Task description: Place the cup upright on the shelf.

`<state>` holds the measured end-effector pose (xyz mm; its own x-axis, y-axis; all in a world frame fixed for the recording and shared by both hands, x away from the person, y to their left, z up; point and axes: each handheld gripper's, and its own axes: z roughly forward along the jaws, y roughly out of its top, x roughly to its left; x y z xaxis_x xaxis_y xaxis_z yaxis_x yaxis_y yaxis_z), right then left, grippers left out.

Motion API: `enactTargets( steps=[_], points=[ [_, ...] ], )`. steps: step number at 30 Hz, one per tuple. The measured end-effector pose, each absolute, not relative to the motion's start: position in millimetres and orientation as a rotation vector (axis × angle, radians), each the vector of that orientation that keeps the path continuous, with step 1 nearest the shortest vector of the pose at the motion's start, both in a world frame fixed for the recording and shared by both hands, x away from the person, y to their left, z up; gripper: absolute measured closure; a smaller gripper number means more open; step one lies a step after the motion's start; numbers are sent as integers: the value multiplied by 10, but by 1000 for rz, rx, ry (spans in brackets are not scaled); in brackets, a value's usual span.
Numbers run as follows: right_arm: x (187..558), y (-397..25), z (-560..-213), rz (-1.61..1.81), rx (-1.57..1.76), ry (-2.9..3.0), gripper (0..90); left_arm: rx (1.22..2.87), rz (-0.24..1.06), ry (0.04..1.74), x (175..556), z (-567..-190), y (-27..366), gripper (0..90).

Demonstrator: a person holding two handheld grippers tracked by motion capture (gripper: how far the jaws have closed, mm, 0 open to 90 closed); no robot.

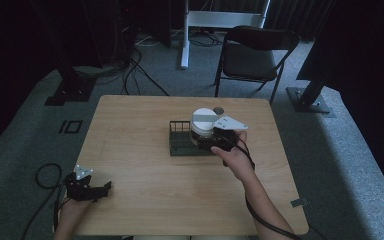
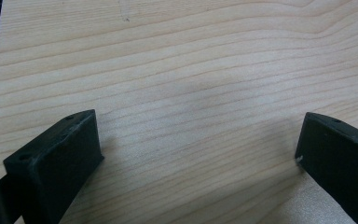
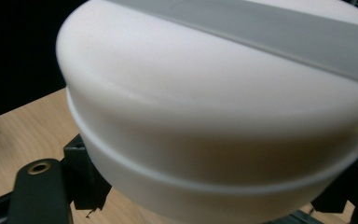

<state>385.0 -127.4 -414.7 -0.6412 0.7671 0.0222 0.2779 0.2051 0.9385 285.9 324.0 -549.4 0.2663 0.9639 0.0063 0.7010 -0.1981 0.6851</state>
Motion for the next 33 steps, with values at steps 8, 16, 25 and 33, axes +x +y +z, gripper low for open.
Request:
enactTargets(
  steps=[8, 16, 25, 33],
  points=[
    [4008, -1404, -4175, 1385, 1057, 1950, 186, 1974, 601, 1498, 2859, -5493, 3241, 2],
    [4159, -1530, -4251, 1282, 1152, 1915, 186, 1974, 601, 1498, 2859, -5493, 3240, 2],
    [4272, -1609, -4445, 1205, 1240, 1921, 186, 1975, 601, 1498, 2859, -5493, 3240, 2],
    [4313, -1623, -4552, 1175, 1271, 1943, 186, 1974, 601, 1498, 2859, -5493, 3240, 2]
  ],
)
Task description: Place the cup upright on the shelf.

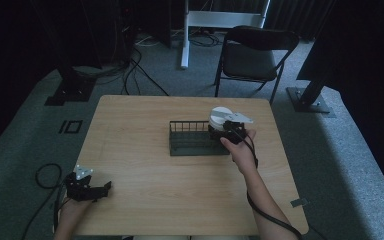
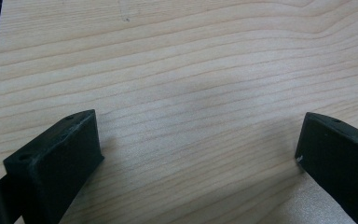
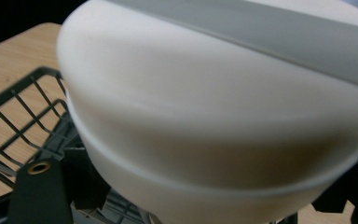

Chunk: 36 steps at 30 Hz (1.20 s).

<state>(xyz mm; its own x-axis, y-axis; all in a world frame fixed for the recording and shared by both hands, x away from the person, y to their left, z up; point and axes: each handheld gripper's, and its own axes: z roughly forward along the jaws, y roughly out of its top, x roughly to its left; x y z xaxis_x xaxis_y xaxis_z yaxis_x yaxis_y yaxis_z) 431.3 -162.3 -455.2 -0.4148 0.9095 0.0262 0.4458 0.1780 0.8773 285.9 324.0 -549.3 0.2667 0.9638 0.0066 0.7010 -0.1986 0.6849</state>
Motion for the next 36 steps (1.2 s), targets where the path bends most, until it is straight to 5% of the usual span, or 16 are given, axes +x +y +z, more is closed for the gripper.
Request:
enactTargets(
  steps=[33, 36],
  points=[
    [4294, -1621, -4788, 1163, 1292, 1944, 181, 1975, 601, 1498, 2859, -5493, 3240, 2],
    [4284, -1631, -4794, 1184, 1289, 1925, 130, 1975, 601, 1498, 2859, -5493, 3240, 2]
  ],
)
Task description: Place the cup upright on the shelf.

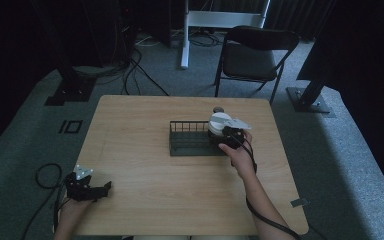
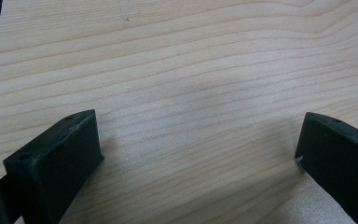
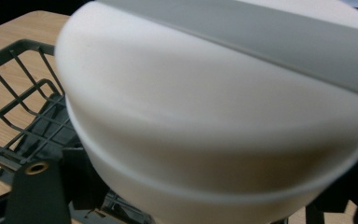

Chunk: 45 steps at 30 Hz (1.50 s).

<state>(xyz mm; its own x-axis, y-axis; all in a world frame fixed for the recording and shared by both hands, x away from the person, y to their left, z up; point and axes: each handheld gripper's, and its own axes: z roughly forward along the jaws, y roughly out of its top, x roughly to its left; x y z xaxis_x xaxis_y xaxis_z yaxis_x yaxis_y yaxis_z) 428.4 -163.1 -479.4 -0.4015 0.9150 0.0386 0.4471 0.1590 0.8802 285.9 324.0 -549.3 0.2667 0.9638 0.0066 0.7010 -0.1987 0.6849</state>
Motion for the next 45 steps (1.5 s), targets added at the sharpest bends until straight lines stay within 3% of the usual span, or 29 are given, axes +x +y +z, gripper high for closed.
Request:
enactTargets(
  steps=[45],
  points=[
    [3836, -1903, -4697, 1265, 1215, 1895, 118, 1974, 601, 1498, 2859, -5494, 3240, 2]
  ],
)
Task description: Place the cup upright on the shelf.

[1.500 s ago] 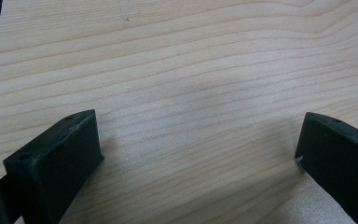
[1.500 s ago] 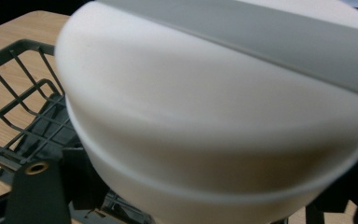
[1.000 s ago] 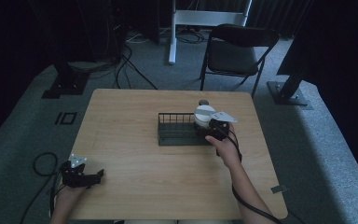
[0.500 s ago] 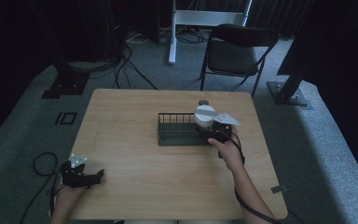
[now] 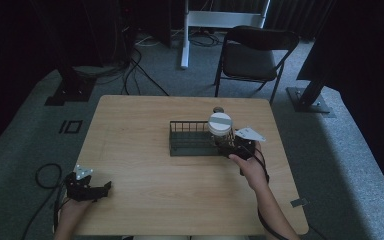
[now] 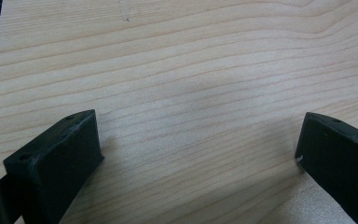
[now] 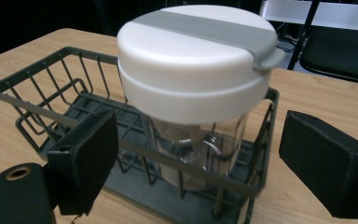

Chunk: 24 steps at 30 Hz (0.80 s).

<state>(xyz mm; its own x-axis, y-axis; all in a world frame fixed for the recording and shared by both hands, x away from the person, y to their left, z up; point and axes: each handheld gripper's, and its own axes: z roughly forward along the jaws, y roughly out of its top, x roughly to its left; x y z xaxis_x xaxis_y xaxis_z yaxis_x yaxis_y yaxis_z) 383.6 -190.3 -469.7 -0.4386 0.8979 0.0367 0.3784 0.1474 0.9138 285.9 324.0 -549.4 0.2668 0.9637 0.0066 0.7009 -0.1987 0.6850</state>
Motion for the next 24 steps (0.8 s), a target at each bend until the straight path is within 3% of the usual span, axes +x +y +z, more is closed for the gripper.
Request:
enactTargets(
  steps=[24],
  points=[
    [3602, -2350, -5027, 1172, 1300, 1910, 117, 1974, 601, 1498, 2859, -5494, 3240, 2]
  ],
)
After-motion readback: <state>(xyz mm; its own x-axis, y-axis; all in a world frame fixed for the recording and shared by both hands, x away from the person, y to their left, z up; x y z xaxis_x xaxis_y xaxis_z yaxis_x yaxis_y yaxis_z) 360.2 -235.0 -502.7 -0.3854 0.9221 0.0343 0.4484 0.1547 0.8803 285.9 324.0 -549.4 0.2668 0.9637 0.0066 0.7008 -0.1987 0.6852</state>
